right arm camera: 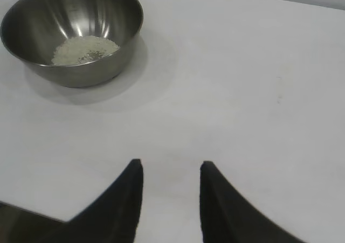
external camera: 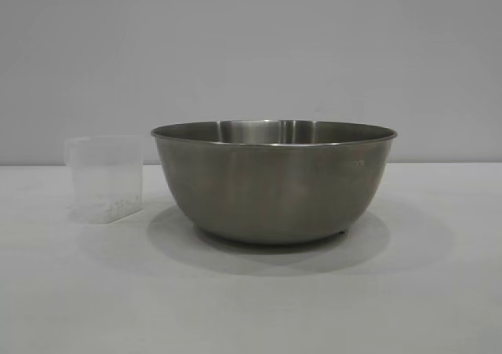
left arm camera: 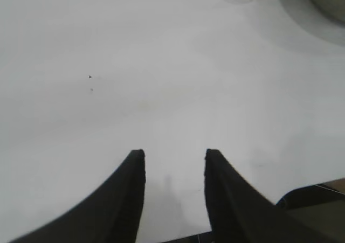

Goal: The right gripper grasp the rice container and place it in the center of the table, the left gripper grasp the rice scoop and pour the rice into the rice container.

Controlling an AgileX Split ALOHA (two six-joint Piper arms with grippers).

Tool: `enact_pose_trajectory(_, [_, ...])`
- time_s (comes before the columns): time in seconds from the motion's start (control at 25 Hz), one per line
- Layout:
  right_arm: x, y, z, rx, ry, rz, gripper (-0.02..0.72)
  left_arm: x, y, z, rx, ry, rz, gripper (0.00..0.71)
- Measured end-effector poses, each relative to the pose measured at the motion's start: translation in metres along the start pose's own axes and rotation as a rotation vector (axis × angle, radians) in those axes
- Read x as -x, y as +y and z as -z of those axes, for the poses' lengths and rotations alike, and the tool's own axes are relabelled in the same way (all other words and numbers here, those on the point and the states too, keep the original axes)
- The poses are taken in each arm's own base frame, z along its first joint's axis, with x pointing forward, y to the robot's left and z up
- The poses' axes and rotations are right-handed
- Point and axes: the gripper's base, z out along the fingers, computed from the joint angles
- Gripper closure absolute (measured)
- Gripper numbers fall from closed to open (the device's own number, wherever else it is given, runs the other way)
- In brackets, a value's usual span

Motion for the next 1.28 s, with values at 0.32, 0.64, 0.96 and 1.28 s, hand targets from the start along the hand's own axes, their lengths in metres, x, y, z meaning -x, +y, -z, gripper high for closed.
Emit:
enact_pose_trajectory(0.32, [0.0, 0.0, 0.0, 0.0, 0.0, 0.0, 0.455, -0.019, -0.001, 0.005, 0.003, -0.112, 0.0, 0.492])
enact_pose_trajectory(0.64, [0.0, 0.0, 0.0, 0.0, 0.0, 0.0, 0.455, -0.021, -0.001, 0.007, 0.004, -0.132, -0.001, 0.492])
enact_pose_trajectory(0.96, [0.0, 0.0, 0.0, 0.0, 0.0, 0.0, 0.455, -0.021, -0.001, 0.007, 0.004, -0.133, -0.001, 0.492])
enact_pose_trajectory(1.28, [0.0, 0.0, 0.0, 0.0, 0.0, 0.0, 0.455, -0.021, -0.001, 0.007, 0.004, -0.133, -0.001, 0.492])
